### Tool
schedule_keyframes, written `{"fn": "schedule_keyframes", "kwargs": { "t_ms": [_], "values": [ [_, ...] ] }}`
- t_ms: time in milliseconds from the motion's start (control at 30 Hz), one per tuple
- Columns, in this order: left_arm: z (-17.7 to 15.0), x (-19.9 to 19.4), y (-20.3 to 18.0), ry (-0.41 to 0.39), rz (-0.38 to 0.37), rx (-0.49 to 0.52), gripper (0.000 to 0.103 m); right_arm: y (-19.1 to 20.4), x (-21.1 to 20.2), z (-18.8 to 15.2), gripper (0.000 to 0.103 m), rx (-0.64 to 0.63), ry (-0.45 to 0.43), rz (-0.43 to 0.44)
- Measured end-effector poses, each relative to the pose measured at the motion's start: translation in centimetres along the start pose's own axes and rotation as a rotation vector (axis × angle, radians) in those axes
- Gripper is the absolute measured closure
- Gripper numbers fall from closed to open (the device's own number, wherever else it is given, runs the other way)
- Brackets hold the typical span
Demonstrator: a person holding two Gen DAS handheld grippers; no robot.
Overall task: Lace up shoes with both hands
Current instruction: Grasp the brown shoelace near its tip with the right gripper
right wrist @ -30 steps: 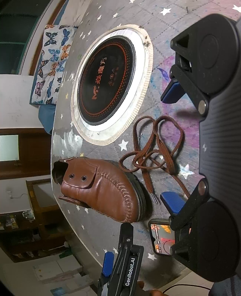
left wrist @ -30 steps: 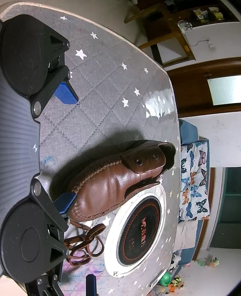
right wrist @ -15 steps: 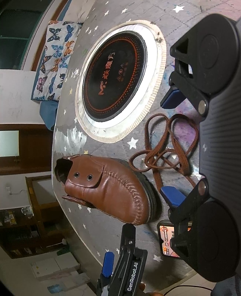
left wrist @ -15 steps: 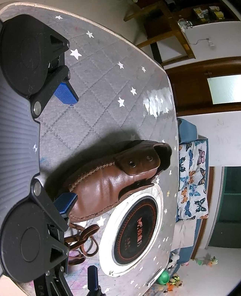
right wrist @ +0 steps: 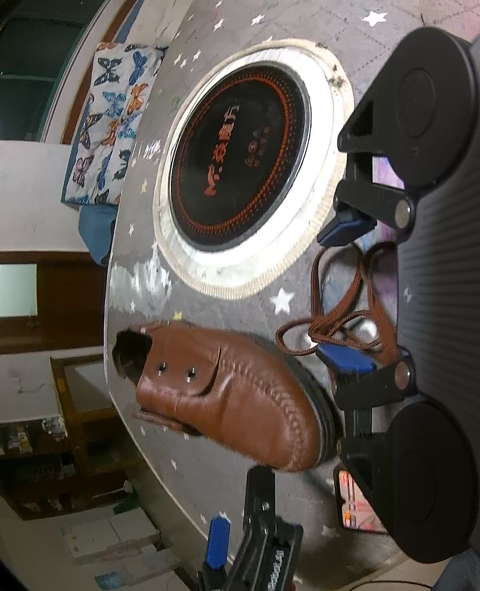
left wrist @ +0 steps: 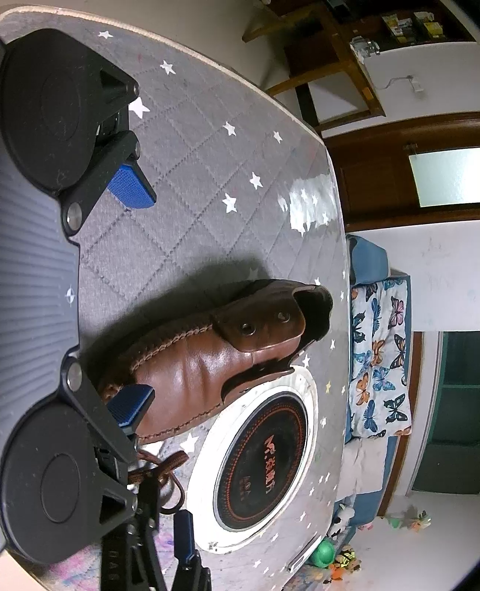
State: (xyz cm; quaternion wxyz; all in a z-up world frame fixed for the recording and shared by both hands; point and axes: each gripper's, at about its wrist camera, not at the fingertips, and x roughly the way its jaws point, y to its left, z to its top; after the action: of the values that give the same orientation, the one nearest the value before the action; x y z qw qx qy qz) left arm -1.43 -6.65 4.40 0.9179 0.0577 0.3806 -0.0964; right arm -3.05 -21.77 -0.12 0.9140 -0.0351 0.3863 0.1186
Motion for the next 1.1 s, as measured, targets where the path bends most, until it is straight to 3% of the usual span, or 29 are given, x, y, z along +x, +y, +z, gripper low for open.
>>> {"fn": "schedule_keyframes", "kwargs": {
  "t_ms": [300, 533, 700, 1100],
  "values": [
    [0.2, 0.3, 0.1, 0.001, -0.003, -0.001, 0.0, -2.9, -1.1, -0.4, 0.048, 0.06, -0.003, -0.067],
    [0.0, 0.2, 0.1, 0.004, -0.003, 0.005, 0.0, -3.0, -2.2, -0.3, 0.047, 0.014, -0.014, -0.079],
    [0.0, 0.2, 0.2, 0.004, -0.001, 0.004, 0.0, -1.3, -3.2, -0.4, 0.047, -0.073, -0.017, -0.03],
    [-0.1, 0.2, 0.1, 0.005, -0.005, 0.002, 0.0, 1.9, -2.3, -0.9, 0.046, -0.276, 0.003, -0.015]
  ]
}}
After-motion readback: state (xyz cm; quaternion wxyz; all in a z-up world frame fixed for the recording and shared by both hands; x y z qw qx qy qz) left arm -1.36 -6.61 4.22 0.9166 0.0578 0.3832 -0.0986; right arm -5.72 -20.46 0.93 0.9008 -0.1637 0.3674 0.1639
